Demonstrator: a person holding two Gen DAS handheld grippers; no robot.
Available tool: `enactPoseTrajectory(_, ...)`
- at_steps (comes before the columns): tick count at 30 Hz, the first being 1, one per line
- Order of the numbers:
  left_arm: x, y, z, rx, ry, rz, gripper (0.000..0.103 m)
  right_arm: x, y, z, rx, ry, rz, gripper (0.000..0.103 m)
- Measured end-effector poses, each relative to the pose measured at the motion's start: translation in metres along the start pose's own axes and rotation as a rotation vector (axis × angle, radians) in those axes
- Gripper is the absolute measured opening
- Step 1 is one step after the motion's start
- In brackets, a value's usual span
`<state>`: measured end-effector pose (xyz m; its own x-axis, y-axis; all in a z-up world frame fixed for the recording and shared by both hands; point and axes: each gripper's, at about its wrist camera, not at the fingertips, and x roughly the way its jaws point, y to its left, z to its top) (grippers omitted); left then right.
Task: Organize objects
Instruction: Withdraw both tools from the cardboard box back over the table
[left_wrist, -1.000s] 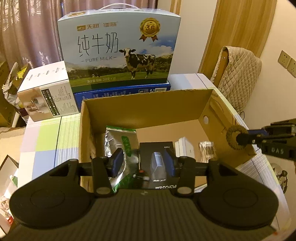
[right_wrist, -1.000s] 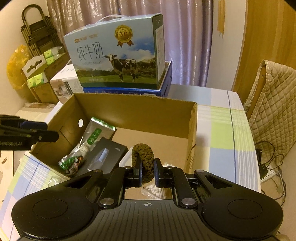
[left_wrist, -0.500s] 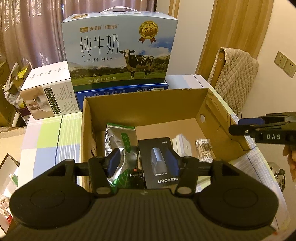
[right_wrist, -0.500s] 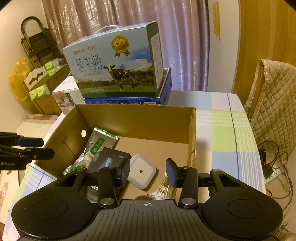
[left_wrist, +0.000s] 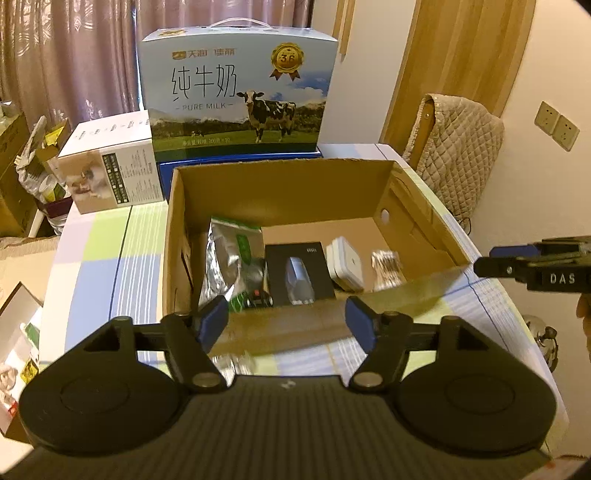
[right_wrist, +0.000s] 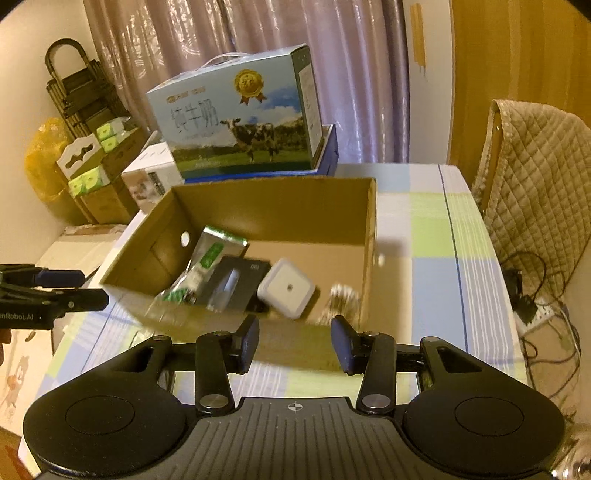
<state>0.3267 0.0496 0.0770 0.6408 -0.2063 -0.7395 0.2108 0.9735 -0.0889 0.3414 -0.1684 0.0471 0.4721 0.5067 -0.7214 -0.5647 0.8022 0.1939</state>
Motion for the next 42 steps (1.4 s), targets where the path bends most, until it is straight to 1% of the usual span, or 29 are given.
enactPoseTrajectory(2,-0.01,-0.005,-0.01,0.0,-0.003,0.006,0.072,-0.012,0.004,-0.013,0.002,0.004,0.0,0.041)
enactPoseTrajectory(5,-0.026,-0.012,-0.025,-0.005,-0.008,0.007,0.076,-0.03,0.011,-0.033,-0.018,0.002,0.005,0.041)
enactPoseTrajectory(6,-0.031,-0.014,-0.031,-0.014,-0.007,0.005,0.077,-0.037,0.013,-0.041,-0.024,0.002,0.009,0.041)
enactPoseTrajectory(9,-0.049,-0.021,-0.049,-0.039,-0.016,-0.01,0.083,-0.055,0.018,-0.061,-0.011,-0.004,0.014,0.041)
enactPoseTrajectory(13,-0.071,-0.033,-0.075,-0.056,-0.026,-0.017,0.09,-0.076,0.018,-0.091,0.033,0.003,0.029,0.041)
enactPoseTrajectory(17,-0.09,-0.043,-0.099,-0.065,-0.032,0.002,0.094,-0.094,0.016,-0.119,0.08,-0.003,0.017,0.041)
enactPoseTrajectory(22,-0.103,-0.052,-0.127,-0.077,-0.016,-0.016,0.101,-0.111,0.013,-0.148,0.162,-0.005,0.039,0.041)
enactPoseTrajectory(25,-0.105,-0.059,-0.143,-0.064,0.003,-0.014,0.101,-0.117,0.015,-0.163,0.181,-0.001,0.044,0.041)
enactPoseTrajectory(31,-0.108,-0.058,-0.167,-0.097,0.019,0.0,0.102,-0.121,0.02,-0.182,0.184,0.021,0.047,0.041)
enactPoseTrajectory(36,-0.109,-0.061,-0.175,-0.084,0.028,0.028,0.102,-0.122,0.02,-0.189,0.184,0.026,0.043,0.041)
enactPoseTrajectory(42,-0.104,-0.063,-0.181,-0.083,0.045,0.036,0.102,-0.121,0.02,-0.19,0.177,0.035,0.044,0.041)
